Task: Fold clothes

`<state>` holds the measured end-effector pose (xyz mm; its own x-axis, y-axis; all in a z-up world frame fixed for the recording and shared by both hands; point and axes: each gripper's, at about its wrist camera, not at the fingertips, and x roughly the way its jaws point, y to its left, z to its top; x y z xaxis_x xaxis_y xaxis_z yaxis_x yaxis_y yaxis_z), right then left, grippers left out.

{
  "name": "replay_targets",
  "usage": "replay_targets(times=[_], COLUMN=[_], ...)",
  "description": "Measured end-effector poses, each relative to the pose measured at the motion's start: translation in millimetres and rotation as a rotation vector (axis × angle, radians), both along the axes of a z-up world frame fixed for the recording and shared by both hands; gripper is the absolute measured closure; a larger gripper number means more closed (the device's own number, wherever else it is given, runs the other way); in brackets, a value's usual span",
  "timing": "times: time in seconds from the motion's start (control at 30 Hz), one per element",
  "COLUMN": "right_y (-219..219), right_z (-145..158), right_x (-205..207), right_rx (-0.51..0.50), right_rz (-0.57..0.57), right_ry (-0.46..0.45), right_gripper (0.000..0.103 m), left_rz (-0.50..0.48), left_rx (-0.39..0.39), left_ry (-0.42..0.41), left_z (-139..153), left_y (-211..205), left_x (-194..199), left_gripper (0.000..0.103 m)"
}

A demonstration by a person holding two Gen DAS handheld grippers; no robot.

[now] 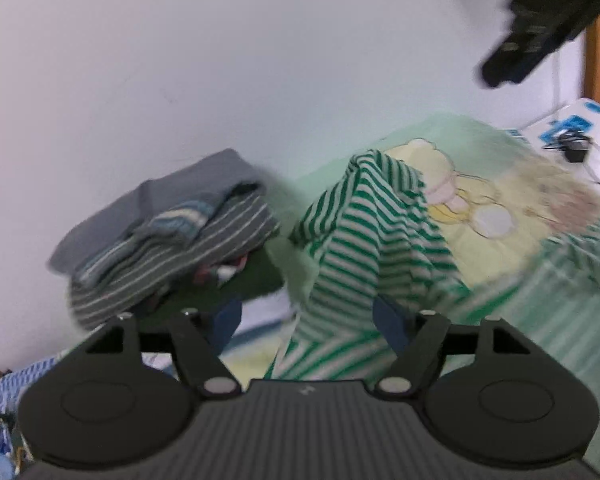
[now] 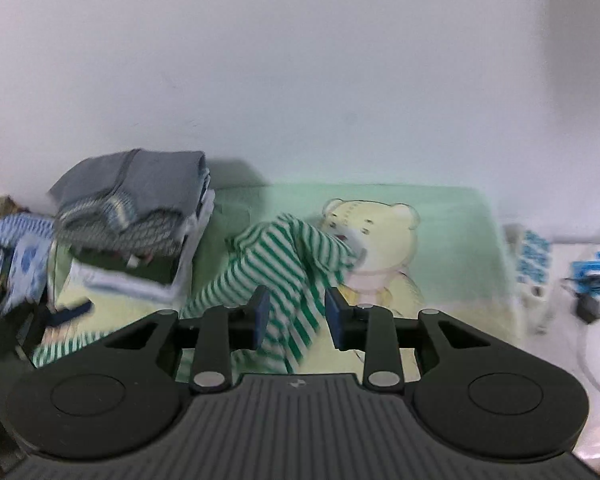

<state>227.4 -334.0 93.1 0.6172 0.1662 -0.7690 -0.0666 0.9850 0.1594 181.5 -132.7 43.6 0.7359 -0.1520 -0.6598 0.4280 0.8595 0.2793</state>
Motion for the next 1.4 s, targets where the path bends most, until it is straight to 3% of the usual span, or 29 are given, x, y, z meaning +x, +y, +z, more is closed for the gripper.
replay_targets(times=[0.07,0.17,0.27,0.47,0.5,0.53,0.57,0.6,0.63,0.67,0.8,0.87,1.07,1.2,1.3,1.4], right_y=[0.3,5.6,11.0,25.1,27.2,28.8,29.5,30.1,30.5,28.5,19.7,16.0,16.3,19.6,22.6,22.6], right_z=[-21.7,-44.9,-67.4,-87.9,-89.8,-91.4,-92.5,-93.6,-94.1,-90.2,-71.3,-57.4,-12.3,11.6,19.5,11.8], right_x=[33.0,74.8,107.0,137.2,139.9,140.8,141.6,142.4,142.8,140.6,126.6,114.8,54.2,5.6,-34.7,-75.3], right_rx=[0.045,0.081,0.108,0.073,0.058,0.037,0.027,0.017,0.01,0.024,0.087,0.108,0.178,0.169,0.148,0.146], right_rz=[-0.011,-0.052,-0.065,-0.046,-0.039,-0.031,-0.024,-0.018,-0.012,-0.01,0.003,0.013,0.113,0.161,0.201,0.237], right_ry=[0.029,0.038,0.063,0.106,0.108,0.107,0.103,0.098,0.092,0.074,-0.003,-0.047,-0.148,-0.195,-0.203,-0.169], right_gripper=[0.065,0.063,0.062,0.064,0.067,0.079,0.096,0.098,0.098,0.1,0.1,0.1,0.1,0.1,0.1,0.1], left_rz=[-0.005,-0.02,-0.022,-0.042,-0.04,-0.038,-0.028,-0.018,-0.008,0.007,0.01,0.0,-0.023,-0.004,-0.006,-0.026], left_rx=[-0.015,0.041,0.103,0.15,0.166,0.181,0.201,0.21,0.218,0.207,0.19,0.194,0.117,0.07,0.028,0.042], left_ry=[-0.002,-0.06,-0.111,-0.083,-0.084,-0.085,-0.077,-0.056,-0.036,-0.018,-0.09,-0.131,-0.15,-0.146,-0.12,-0.092], left_z=[-14.7,-35.6,-54.2,-81.5,-85.9,-90.3,-94.7,-97.2,-99.5,-100.1,-89.5,-83.4,-57.9,-46.6,-44.3,-52.9], left_y=[-17.5,-45.7,-67.4,-91.5,-94.8,-98.0,-101.0,-101.7,-102.3,-101.4,-100.3,-99.9,-87.2,-74.5,-65.4,-57.9], left_x=[19.5,40.7,53.4,71.3,73.0,74.8,76.9,78.6,80.3,81.8,69.4,59.0,20.5,-6.9,-30.4,-61.8], left_gripper=[0.025,0.01,0.011,0.011,0.015,0.023,0.044,0.064,0.072,0.089,0.099,0.1,0.1,0.1,0.1,0.1])
